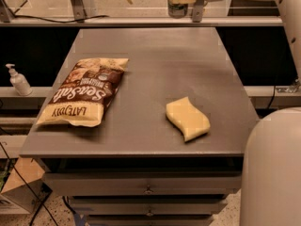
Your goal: Move 7up can near brown chip bag
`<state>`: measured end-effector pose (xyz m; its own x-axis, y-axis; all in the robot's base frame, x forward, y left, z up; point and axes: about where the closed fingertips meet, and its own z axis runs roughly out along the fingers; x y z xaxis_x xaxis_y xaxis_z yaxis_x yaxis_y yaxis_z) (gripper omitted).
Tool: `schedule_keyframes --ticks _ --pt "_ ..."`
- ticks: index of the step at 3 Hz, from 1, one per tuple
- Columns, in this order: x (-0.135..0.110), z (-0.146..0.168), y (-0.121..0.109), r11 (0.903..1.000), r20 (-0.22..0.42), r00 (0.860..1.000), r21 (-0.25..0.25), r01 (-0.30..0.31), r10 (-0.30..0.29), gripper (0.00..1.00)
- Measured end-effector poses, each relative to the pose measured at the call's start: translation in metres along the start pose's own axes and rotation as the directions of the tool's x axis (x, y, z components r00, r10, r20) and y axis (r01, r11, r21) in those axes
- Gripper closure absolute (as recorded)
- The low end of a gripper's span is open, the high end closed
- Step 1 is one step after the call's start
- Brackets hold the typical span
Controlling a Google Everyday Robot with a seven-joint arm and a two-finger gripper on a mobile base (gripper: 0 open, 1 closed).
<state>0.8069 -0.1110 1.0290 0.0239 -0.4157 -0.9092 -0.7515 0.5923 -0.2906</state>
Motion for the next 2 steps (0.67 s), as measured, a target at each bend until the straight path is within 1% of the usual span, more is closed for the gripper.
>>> schedule_keyframes --ticks 1,2 --pt "0.001 0.001 0.000 1.0000 -0.001 1.000 -0.001 -0.004 0.004 1.00" --pt "-0.004 0.002 0.019 0.9963 -0.023 0.998 -0.065 0.056 -0.057 1.00"
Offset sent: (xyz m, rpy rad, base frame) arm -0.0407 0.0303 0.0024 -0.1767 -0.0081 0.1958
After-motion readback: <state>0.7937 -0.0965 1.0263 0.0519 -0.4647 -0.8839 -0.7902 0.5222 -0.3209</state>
